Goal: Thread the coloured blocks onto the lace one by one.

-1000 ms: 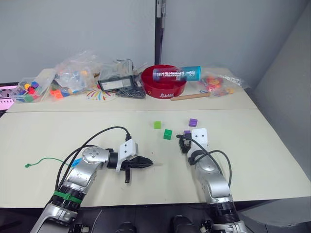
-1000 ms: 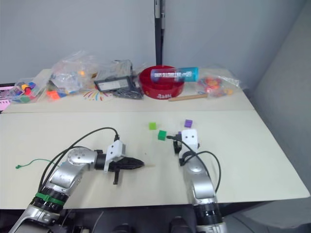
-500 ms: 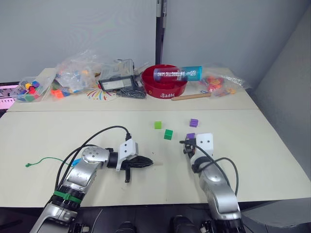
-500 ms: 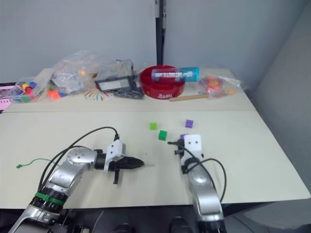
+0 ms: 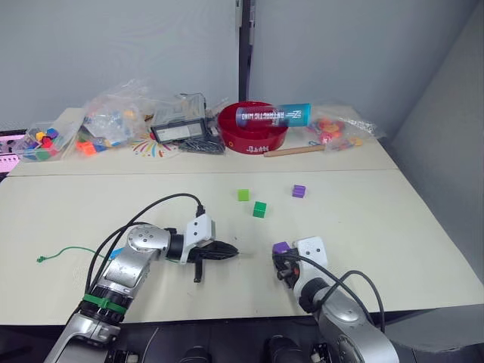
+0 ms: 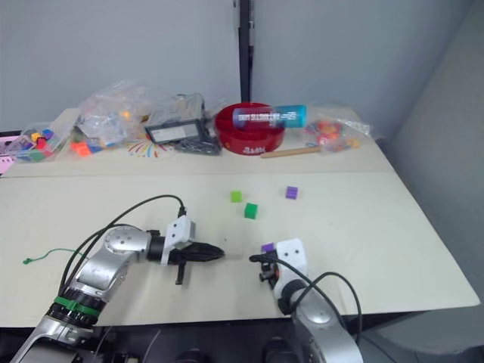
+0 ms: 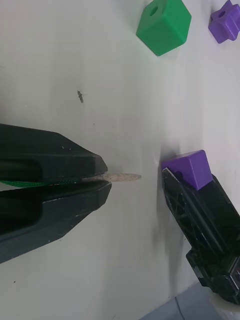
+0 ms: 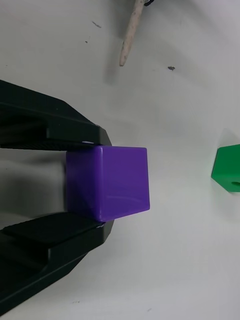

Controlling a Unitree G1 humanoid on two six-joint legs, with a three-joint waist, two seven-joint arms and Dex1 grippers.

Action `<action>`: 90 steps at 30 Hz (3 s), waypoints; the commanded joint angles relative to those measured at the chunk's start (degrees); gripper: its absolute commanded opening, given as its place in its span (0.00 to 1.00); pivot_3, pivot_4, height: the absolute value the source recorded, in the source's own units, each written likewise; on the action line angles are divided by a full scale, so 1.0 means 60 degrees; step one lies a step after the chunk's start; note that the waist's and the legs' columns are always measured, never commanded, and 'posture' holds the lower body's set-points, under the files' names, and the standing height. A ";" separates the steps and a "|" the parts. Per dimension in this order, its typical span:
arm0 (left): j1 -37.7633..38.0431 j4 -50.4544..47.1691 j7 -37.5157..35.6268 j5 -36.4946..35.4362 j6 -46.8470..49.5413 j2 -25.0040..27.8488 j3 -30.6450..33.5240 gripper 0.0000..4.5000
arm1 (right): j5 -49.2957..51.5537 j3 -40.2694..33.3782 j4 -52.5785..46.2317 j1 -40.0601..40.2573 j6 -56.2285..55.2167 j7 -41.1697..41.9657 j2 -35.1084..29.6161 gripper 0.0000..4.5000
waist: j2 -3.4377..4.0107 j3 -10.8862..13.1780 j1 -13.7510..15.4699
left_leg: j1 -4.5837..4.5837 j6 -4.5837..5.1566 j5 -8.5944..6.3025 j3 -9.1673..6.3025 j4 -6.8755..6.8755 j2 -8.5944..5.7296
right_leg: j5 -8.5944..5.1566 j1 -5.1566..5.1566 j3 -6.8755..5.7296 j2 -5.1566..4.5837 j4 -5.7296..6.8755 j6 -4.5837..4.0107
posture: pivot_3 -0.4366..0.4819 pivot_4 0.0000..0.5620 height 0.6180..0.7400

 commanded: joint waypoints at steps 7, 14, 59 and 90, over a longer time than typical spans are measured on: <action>0.0000 -0.0247 -0.0007 -0.0103 0.0022 0.0144 0.0120 0.00 | 0.0592 -0.0390 -0.0828 -0.0136 -0.0279 0.1015 -0.1096 0.92 | 0.0001 0.0001 0.0058 | -0.0005 0.0000 0.0000 0.0001 0.0000 -0.0003 | 0.0000 -0.0001 0.0001 -0.0002 -0.0004 0.0001 | 0.48 0.27 0.92; 0.0150 -0.0359 0.0111 -0.0149 0.0075 0.0224 0.0201 0.00 | 0.2997 -0.1899 -0.0840 -0.1664 -0.0874 0.5510 -0.4692 0.99 | 0.0001 0.0006 0.0063 | -0.0004 0.0000 0.0000 0.0000 0.0002 -0.0012 | -0.0001 0.0009 0.0000 -0.0010 -0.0017 0.0011 | 0.48 0.27 0.92; 0.0204 -0.1621 0.0871 0.0086 0.0738 0.0055 -0.0300 0.00 | 0.0308 0.1195 0.6731 -0.5429 -0.5891 1.0199 -0.4756 0.27 | 0.0001 0.0015 -0.0175 | 0.0028 0.0001 0.0000 0.0002 0.0006 -0.0002 | 0.0012 0.0015 0.0003 0.0004 0.0018 -0.0004 | 0.48 0.27 0.92; 0.0090 -0.1823 0.1543 0.0741 0.1196 -0.0469 -0.0788 0.00 | 0.0179 0.1366 0.5881 -0.5559 -0.4804 0.9704 -0.4535 0.27 | 0.0001 0.0015 -0.0158 | 0.0023 0.0001 0.0000 0.0000 0.0006 -0.0004 | 0.0012 0.0015 0.0003 0.0002 0.0015 -0.0004 | 0.48 0.27 0.92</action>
